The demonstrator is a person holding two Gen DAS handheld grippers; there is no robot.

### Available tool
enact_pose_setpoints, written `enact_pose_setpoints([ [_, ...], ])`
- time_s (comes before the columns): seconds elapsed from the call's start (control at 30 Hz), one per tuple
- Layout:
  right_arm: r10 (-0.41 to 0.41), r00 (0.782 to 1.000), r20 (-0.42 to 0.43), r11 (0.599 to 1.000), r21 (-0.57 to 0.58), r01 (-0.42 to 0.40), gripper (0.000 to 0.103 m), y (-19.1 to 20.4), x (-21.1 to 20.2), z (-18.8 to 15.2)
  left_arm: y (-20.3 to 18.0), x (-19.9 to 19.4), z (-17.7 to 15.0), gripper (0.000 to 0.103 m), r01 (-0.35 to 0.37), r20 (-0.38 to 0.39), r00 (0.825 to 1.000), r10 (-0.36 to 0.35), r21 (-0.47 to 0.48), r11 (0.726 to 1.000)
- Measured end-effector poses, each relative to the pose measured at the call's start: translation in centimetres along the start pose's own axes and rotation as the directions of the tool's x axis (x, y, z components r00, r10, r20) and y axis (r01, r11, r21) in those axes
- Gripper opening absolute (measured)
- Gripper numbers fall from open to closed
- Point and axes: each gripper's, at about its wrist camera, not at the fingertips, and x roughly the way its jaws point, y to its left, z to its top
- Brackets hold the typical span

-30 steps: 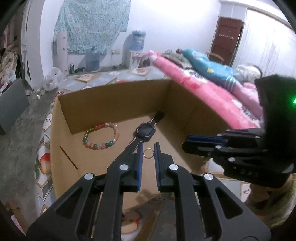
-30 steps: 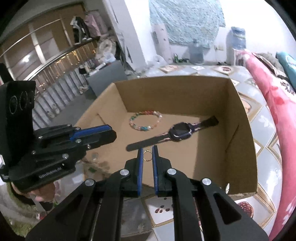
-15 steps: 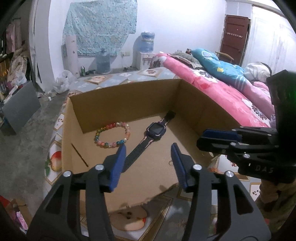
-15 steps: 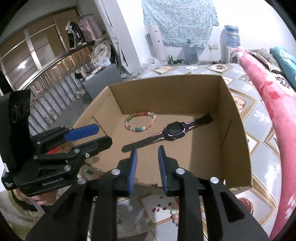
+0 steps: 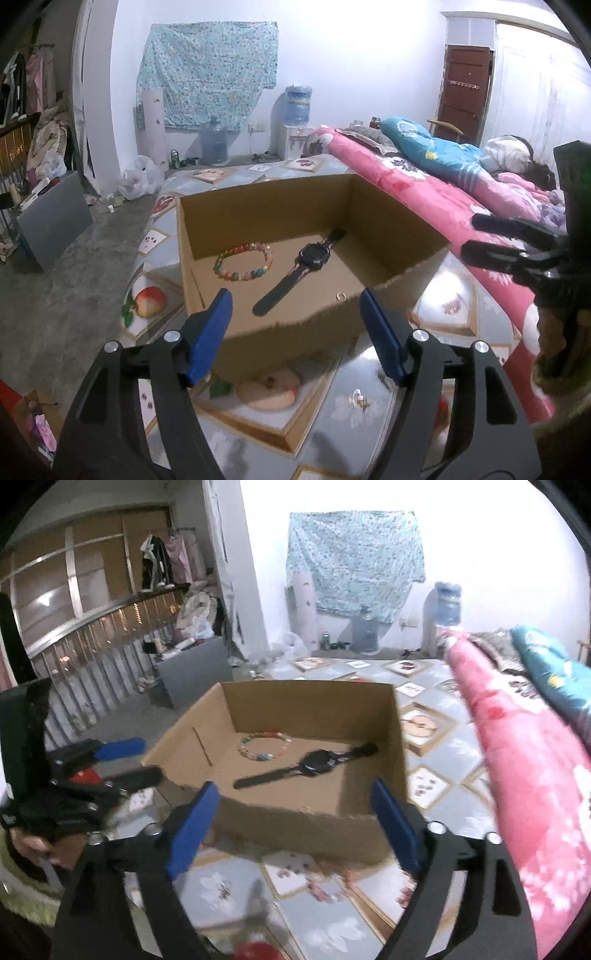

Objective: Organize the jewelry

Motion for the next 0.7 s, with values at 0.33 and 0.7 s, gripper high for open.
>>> enact_pose_setpoints([
  [0.33, -0.161, 0.979, -0.127, 0.986, -0.068, 0.153, 0.097, -0.2, -0.4, -3.4, -0.5, 0.0, -4.1, 0.073, 0.031, -0.084, 0.996, -0.03, 0.011, 0.999],
  [0.7, -0.056, 0.972, -0.229, 0.996, 0.049, 0.069, 0.097, 0.0, 2.0, -7.7, -3.9, 4.3, -8.4, 0.061, 0.147, -0.225, 0.966, -0.13, 0.059, 0.987],
])
